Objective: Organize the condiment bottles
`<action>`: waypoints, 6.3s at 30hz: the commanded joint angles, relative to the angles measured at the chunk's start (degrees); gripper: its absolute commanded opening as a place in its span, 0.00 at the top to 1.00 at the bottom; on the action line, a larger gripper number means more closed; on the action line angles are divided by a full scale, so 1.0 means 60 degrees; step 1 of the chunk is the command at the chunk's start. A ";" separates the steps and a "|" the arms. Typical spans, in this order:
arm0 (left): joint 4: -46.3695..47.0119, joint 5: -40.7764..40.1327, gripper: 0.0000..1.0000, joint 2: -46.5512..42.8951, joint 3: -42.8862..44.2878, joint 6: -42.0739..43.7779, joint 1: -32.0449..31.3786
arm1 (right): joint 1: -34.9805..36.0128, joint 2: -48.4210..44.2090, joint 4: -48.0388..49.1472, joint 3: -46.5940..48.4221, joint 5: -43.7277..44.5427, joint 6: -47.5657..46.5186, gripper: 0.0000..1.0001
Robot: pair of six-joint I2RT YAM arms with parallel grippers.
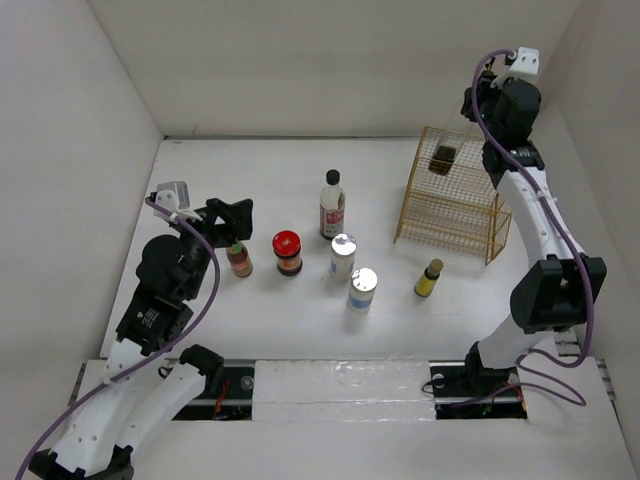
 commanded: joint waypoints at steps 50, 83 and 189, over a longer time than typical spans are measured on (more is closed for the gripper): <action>0.0477 0.0116 0.26 0.0193 -0.0040 -0.0120 -0.0003 | 0.3067 -0.0787 0.1319 -0.2292 -0.4136 -0.0900 0.53; 0.0477 0.0306 0.26 0.0193 0.0048 -0.0120 -0.0003 | 0.4783 0.0522 0.3031 -0.1487 -0.5036 -0.0461 0.87; 0.0565 0.0570 0.26 -0.0012 -0.0040 -0.0208 -0.0003 | -0.0652 -0.1163 0.1157 -0.2174 0.0254 0.0243 0.19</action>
